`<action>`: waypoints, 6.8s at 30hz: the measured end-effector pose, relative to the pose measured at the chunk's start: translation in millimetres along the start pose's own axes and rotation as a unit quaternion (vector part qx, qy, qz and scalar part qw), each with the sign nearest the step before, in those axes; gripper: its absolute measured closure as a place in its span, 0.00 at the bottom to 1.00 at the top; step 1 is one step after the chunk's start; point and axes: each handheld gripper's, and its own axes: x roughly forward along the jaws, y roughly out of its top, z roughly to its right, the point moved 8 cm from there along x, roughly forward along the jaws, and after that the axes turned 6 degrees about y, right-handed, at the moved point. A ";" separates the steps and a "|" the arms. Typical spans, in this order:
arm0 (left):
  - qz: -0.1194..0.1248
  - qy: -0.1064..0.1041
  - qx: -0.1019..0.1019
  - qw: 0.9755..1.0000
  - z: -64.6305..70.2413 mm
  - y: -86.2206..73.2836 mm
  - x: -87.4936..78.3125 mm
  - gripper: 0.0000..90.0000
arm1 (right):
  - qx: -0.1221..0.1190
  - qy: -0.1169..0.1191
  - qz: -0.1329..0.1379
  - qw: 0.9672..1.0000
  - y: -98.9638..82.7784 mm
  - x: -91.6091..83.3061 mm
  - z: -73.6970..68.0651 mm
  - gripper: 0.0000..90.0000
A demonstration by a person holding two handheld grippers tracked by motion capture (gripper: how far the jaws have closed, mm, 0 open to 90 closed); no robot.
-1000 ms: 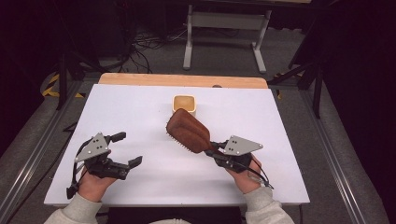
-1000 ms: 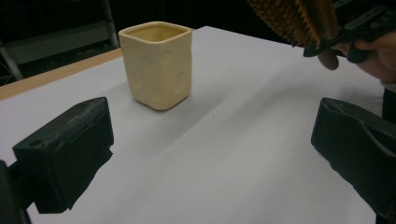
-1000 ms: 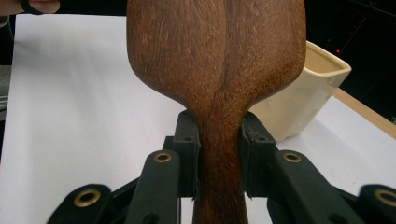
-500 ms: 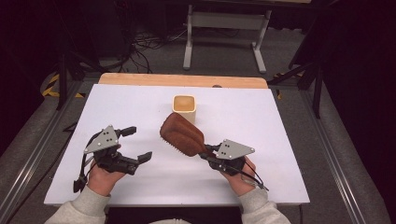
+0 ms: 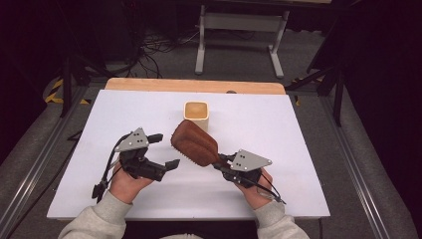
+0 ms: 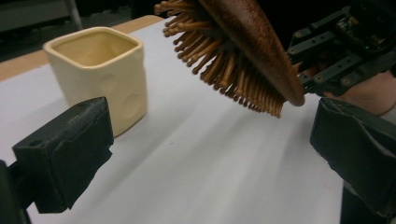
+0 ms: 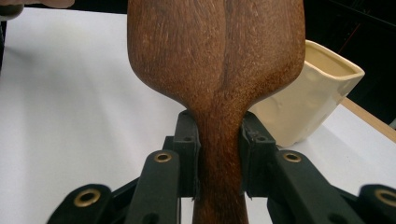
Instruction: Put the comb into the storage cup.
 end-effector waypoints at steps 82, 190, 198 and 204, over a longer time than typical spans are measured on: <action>0.038 -0.053 0.026 0.998 26.1 73.9 -6.6 0.67 | 0.061 0.010 0.043 0.997 -4.9 -27.6 23.1 0.09; -0.023 0.128 -0.026 0.991 -81.4 116.6 46.4 0.65 | 0.106 -0.002 0.054 0.993 -28.2 -56.4 45.6 0.05; -0.030 0.118 -0.053 0.991 -87.3 109.7 54.4 0.65 | 0.107 0.001 0.054 0.993 -28.5 -55.9 45.3 0.05; -0.037 0.122 -0.059 0.990 -90.2 105.5 61.2 0.65 | 0.107 0.001 0.054 0.993 -28.5 -56.1 45.1 0.05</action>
